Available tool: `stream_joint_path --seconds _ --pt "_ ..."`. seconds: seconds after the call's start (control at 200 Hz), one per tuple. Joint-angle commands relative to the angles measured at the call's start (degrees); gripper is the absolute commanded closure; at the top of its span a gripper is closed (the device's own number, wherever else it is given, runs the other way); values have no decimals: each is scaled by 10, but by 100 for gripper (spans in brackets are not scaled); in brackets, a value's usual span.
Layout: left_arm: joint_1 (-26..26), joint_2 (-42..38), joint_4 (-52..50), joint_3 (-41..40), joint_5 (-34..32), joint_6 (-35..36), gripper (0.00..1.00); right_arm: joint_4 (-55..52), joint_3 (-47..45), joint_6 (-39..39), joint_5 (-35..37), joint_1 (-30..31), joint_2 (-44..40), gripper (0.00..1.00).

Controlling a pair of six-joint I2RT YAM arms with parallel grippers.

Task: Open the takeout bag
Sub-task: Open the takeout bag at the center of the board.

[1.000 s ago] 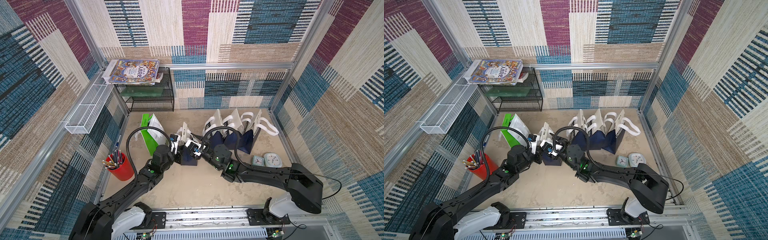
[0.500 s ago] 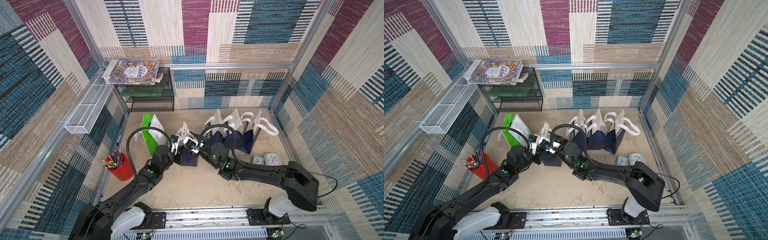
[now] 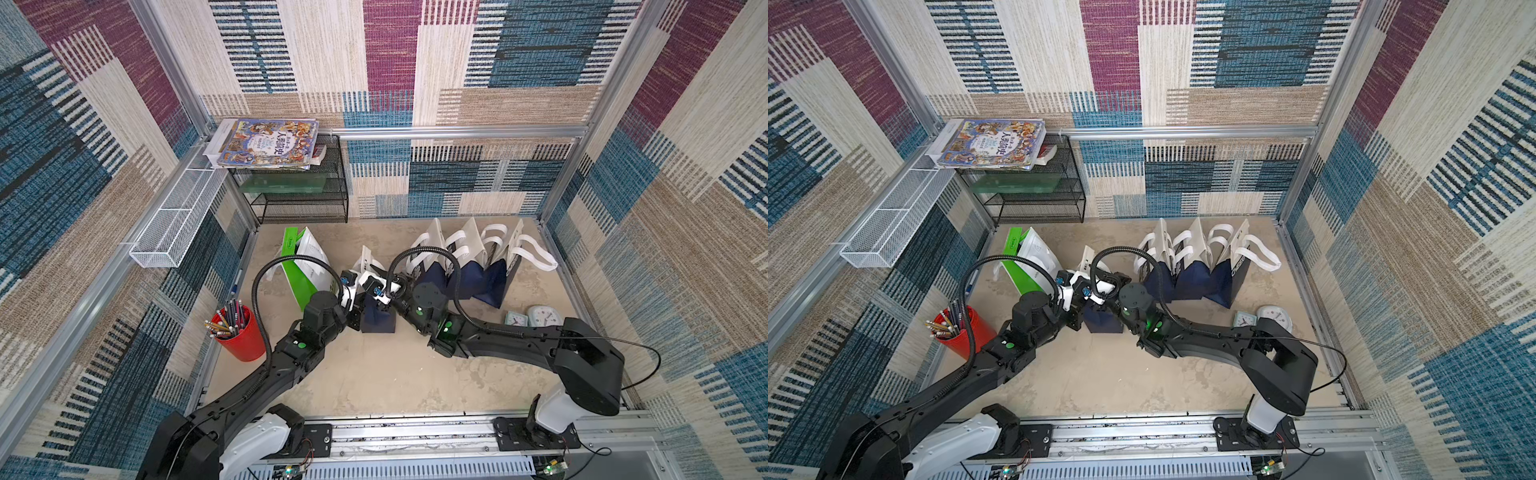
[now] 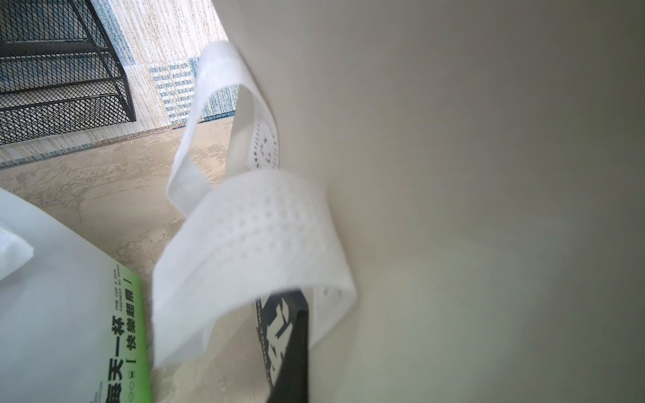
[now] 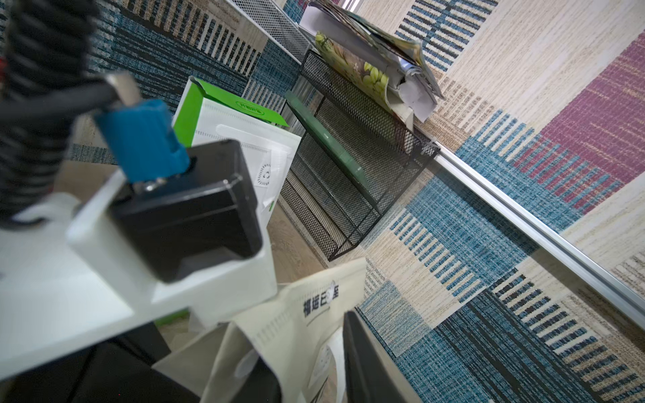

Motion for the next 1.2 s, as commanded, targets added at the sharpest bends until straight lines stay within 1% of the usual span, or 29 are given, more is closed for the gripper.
stream_joint_path --seconds 0.0,0.165,0.401,0.526,0.596,0.846,0.931,1.017,1.102,1.172,1.197 --pt "0 -1 -14 0 9 10 100 7 7 -7 13 -1 6 76" --pt "0 -1 -14 -2 12 14 100 7 8 -17 8 1 11 80" --pt "0 0 -14 -2 19 19 100 9 21 -43 9 1 19 100" --pt "0 -3 -17 -2 18 22 100 6 22 -73 17 1 20 100" --pt "0 -3 -22 -2 16 23 100 -4 26 -81 34 -2 17 100" --pt "0 7 -49 9 -8 25 100 -154 94 -150 69 -2 -1 100" --pt "0 9 -56 11 -14 25 100 -198 114 -184 79 -1 -11 100" --pt "0 7 -61 12 -22 25 100 -239 137 -207 104 2 -14 100" --pt "0 2 -61 13 -37 18 100 -287 164 -203 111 3 -19 100" --pt "0 -3 -60 12 -44 13 100 -326 187 -178 110 3 -18 100" --pt "0 -6 -59 11 -48 10 97 -339 195 -167 108 3 -16 100"
